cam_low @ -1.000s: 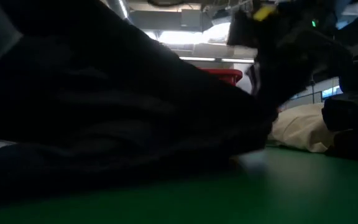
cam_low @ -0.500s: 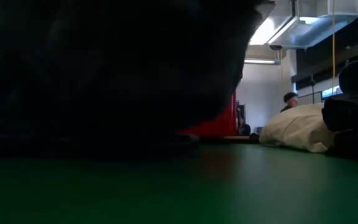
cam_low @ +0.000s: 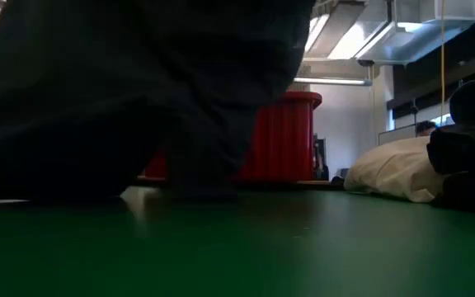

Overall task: Fold laundry
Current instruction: Fold the gray short

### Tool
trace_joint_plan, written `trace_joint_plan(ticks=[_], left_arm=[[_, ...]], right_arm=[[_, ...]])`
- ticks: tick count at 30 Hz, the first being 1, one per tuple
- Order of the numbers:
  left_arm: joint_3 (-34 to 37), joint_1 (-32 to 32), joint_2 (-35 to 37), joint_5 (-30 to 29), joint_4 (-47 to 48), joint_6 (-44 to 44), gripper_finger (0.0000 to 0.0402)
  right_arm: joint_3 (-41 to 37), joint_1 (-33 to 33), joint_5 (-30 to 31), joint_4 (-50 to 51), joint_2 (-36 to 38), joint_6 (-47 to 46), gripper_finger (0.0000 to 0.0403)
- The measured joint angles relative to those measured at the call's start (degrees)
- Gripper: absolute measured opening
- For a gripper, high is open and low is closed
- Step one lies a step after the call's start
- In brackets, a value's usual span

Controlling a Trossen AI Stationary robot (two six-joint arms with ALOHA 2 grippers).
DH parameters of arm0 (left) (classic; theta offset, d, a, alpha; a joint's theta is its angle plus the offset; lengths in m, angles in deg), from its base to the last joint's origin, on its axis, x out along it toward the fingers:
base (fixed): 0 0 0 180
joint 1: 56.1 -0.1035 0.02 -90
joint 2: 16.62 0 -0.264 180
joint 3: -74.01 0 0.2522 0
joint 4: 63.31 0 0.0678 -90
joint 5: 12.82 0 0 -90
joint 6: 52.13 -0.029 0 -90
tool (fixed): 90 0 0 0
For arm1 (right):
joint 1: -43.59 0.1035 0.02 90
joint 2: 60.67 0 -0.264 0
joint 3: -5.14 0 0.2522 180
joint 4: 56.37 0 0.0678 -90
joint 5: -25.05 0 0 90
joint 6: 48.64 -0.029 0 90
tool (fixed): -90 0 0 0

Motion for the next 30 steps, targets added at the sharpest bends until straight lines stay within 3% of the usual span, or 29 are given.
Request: trace_joint_plan(ticks=[8,17,23,30], left_arm=[[0.04,-6.49,4.49,1.63,-6.83,-10.86,0.0013],[0.04,-12.94,5.87,4.74,-16.01,-26.86,0.0013],[0.64,-14.97,5.84,10.45,-11.87,-26.37,0.0013],[9.34,-14.97,5.37,13.17,-10.21,-23.75,0.0013]], right_arm=[[-0.02,-8.02,-8.44,-7.42,0.54,3.13,0.0002],[0.0,-14.89,-12.79,-16.3,0.54,4.6,0.0001],[0.0,-14.48,-11.94,-15.29,0.54,6.88,0.0001],[0.0,-4.82,-2.05,-10.89,0.76,11.71,0.0]])
